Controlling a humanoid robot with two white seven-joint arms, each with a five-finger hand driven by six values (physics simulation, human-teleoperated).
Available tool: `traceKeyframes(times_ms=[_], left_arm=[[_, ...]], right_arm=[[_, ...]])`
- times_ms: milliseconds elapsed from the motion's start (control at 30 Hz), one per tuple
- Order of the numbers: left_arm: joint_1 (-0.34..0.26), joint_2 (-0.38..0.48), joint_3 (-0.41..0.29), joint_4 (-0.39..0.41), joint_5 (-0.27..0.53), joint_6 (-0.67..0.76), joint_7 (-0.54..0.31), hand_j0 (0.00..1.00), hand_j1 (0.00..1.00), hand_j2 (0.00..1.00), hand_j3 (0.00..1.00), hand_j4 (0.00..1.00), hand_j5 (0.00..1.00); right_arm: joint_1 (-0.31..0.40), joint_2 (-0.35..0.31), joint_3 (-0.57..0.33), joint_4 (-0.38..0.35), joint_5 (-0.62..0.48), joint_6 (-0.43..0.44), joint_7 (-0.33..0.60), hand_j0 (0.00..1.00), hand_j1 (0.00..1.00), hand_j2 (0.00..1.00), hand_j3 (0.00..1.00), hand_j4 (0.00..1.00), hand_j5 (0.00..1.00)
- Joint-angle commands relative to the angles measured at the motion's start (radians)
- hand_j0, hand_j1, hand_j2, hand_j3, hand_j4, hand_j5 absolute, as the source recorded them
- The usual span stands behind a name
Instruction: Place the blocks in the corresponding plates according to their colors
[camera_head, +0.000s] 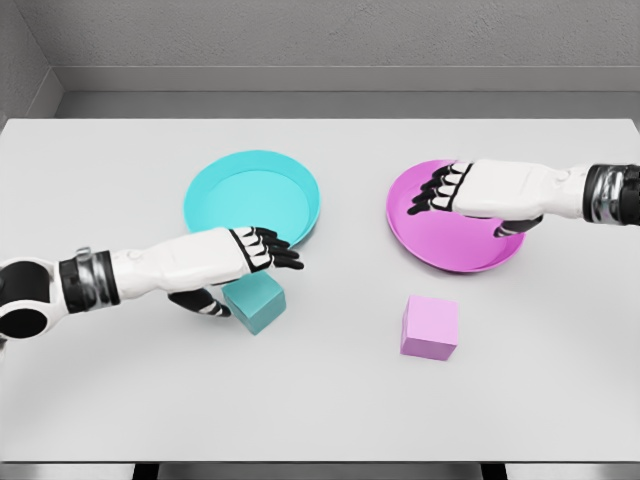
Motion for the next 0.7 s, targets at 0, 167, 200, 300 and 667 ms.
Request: traceKeyframes(times_ms=[0, 167, 200, 300, 667], left_arm=[[0.000, 0.000, -0.017, 0.000, -0.012, 0.020, 0.000, 1.00, 1.00, 1.00, 1.00, 1.00, 1.00], [-0.002, -0.002, -0.028, 0.001, -0.018, 0.030, -0.016, 1.00, 1.00, 1.00, 1.00, 1.00, 1.00], [-0.003, -0.005, -0.028, 0.001, -0.018, 0.056, -0.019, 1.00, 1.00, 1.00, 1.00, 1.00, 1.00], [-0.008, -0.039, -0.028, 0.013, -0.050, 0.096, -0.021, 1.00, 1.00, 1.00, 1.00, 1.00, 1.00], [-0.009, -0.042, -0.053, 0.017, -0.072, 0.093, -0.021, 1.00, 1.00, 1.00, 1.00, 1.00, 1.00]], right_arm=[[0.000, -0.017, 0.034, -0.070, -0.005, 0.003, 0.000, 1.00, 1.00, 1.00, 1.00, 1.00, 1.00], [0.005, -0.056, 0.040, -0.087, -0.006, 0.003, 0.000, 1.00, 1.00, 1.00, 1.00, 1.00, 1.00], [0.005, -0.056, 0.040, -0.094, -0.006, 0.003, 0.000, 1.00, 1.00, 1.00, 1.00, 1.00, 1.00], [0.014, -0.054, 0.093, -0.137, -0.006, 0.003, 0.000, 1.00, 1.00, 1.00, 1.00, 1.00, 1.00], [0.014, -0.054, 0.175, -0.159, -0.006, 0.003, 0.000, 1.00, 1.00, 1.00, 1.00, 1.00, 1.00]])
